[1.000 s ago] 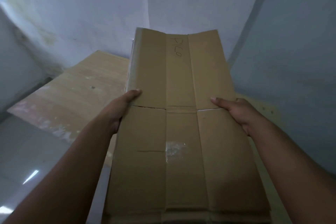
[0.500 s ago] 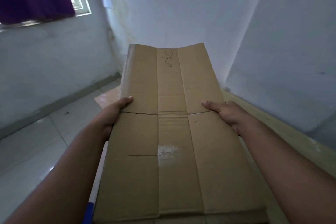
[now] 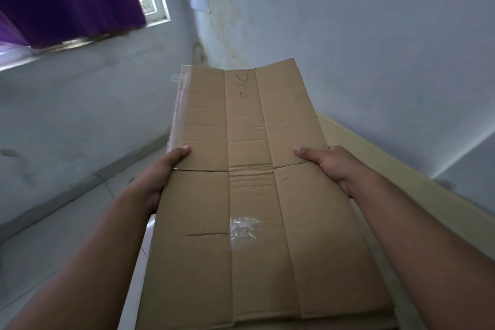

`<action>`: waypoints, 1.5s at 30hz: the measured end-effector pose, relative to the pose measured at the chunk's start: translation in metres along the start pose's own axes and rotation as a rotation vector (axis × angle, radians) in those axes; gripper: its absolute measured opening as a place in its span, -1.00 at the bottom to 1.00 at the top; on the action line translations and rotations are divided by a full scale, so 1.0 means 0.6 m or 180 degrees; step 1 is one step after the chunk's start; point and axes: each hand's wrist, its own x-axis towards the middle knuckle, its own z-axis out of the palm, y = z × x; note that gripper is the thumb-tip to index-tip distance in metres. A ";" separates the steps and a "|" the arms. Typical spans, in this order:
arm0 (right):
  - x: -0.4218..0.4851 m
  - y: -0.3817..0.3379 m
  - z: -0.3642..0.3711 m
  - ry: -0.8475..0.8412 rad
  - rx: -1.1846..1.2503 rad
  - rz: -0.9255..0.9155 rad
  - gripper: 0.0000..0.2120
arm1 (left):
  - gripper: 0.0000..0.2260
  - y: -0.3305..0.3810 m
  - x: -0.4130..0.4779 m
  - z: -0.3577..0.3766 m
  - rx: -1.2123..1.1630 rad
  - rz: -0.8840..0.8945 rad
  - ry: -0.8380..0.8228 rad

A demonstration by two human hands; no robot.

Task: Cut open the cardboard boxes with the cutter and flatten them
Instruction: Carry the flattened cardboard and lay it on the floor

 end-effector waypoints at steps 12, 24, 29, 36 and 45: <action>0.106 -0.098 0.168 -0.0319 -0.0247 -0.0022 -0.42 | -0.59 0.075 0.077 -0.160 -0.0200 0.0072 0.0295; 0.197 -0.175 0.503 -0.0049 0.0076 0.0030 -0.57 | -0.50 0.270 0.263 -0.468 0.0419 0.0221 0.0191; 0.255 -0.196 0.586 0.0104 0.0263 0.0005 -0.50 | -0.49 0.349 0.340 -0.539 0.0769 0.0370 0.0064; 0.398 -0.201 0.626 0.0274 0.0282 0.0092 -0.36 | -0.51 0.401 0.493 -0.551 0.0985 0.0311 -0.0052; 0.661 -0.186 0.635 0.0347 0.0295 0.0317 -0.56 | -0.36 0.453 0.773 -0.524 0.1113 -0.0305 -0.0060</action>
